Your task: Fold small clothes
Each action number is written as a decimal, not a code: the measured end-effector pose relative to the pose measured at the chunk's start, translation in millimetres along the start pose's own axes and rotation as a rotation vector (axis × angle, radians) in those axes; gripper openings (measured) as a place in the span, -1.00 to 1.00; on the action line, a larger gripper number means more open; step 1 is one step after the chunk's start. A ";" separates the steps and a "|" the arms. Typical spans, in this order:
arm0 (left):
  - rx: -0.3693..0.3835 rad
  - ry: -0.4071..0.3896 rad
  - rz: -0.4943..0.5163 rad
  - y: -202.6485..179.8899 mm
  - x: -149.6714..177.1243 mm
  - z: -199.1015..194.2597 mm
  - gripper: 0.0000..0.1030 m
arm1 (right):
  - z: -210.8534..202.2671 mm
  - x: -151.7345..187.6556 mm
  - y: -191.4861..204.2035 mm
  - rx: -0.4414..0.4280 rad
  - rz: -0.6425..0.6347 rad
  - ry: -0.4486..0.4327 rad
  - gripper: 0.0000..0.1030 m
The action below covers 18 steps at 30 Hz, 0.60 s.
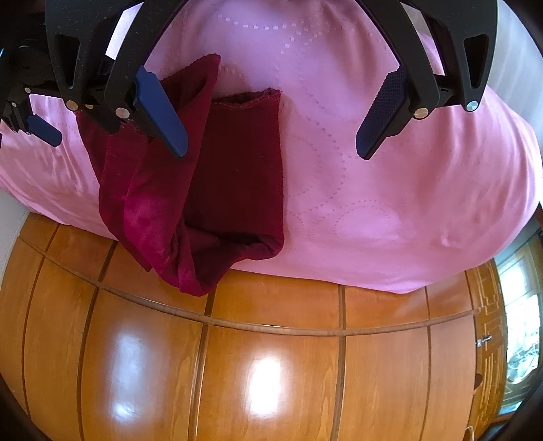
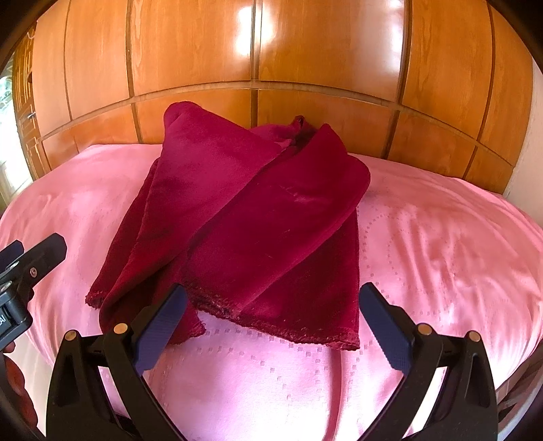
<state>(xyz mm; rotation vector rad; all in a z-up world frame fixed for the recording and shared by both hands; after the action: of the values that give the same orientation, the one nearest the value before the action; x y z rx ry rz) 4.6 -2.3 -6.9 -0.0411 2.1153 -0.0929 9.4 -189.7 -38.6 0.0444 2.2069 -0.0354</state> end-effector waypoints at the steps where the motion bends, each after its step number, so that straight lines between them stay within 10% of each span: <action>1: 0.000 -0.001 0.001 0.4 0.9 -0.5 0.91 | -0.2 0.1 0.3 0.000 0.000 0.000 0.96; 18: 0.017 0.001 0.015 -1.6 1.3 -1.6 0.91 | -0.9 0.6 2.2 0.005 -0.009 -0.001 0.96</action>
<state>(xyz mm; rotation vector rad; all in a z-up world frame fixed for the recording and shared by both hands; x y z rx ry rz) 2.6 -4.0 -7.1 -0.0150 2.1158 -0.1016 8.4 -187.4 -38.6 0.0369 2.2057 -0.0455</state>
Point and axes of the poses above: each gripper's, at about its wrist camera, not at the fingertips, and z roughly the way its jaws point, y to its left, x to its underside, the point moved 1 cm from there along z, roughly the way its jaws point, and after that the axes turned 6 degrees about -y, right-handed, at the moved point
